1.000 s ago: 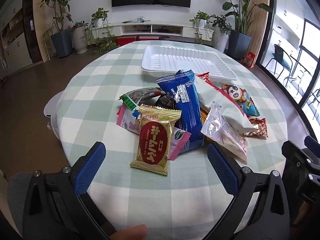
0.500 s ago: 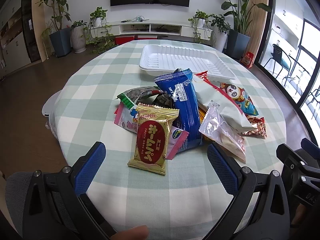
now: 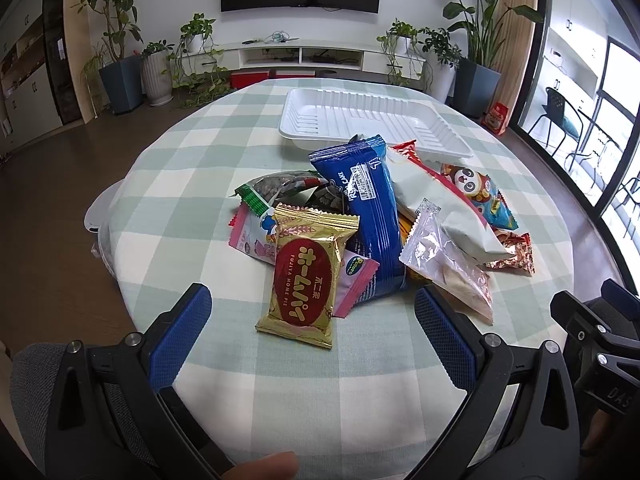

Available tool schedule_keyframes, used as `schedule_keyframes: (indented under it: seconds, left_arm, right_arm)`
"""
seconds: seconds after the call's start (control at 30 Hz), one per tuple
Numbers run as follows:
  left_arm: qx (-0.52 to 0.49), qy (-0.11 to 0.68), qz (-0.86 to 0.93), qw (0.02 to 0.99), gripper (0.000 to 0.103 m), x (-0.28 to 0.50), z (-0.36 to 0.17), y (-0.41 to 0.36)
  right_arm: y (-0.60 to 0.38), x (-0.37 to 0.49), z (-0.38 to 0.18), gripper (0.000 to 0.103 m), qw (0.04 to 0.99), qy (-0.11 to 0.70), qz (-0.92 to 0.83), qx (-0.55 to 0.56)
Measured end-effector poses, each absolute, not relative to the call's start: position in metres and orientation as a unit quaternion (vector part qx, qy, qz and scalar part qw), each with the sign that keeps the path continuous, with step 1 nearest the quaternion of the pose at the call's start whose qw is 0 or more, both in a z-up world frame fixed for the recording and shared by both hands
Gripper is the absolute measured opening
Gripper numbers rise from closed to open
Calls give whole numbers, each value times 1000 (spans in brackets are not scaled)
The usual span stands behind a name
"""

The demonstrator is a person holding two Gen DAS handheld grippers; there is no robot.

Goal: Organize snacks

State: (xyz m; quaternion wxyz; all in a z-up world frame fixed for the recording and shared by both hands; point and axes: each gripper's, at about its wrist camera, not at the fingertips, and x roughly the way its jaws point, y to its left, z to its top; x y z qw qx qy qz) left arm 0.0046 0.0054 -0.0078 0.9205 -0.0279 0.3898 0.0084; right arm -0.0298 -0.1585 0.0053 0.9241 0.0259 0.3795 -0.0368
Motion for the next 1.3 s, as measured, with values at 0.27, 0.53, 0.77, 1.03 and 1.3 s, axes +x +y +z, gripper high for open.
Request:
schedule_keyframes:
  seconds: [0.27,0.53,0.77,1.03,1.3]
  left_arm:
    - [-28,390,9,920,103,5,-8,6]
    - [-28,390,9,920,103,5,-8,6]
    - [-28,390,9,920,103,5,-9,5]
    - [-29,391,9,920,103,5,-9,5]
    - [-29,391,9,920,103,5,-9,5]
  right_arm:
    - [-158,-30,4,103,922,384,-36,25]
    - [-157,-30,3,103,922,386,-36,25]
    - [-157,-30,3,103,921,386,-36,25]
    - [-157,-30,3,103,921,387,-36,25]
    - [-157,-30,2,103,921,387,-36,25]
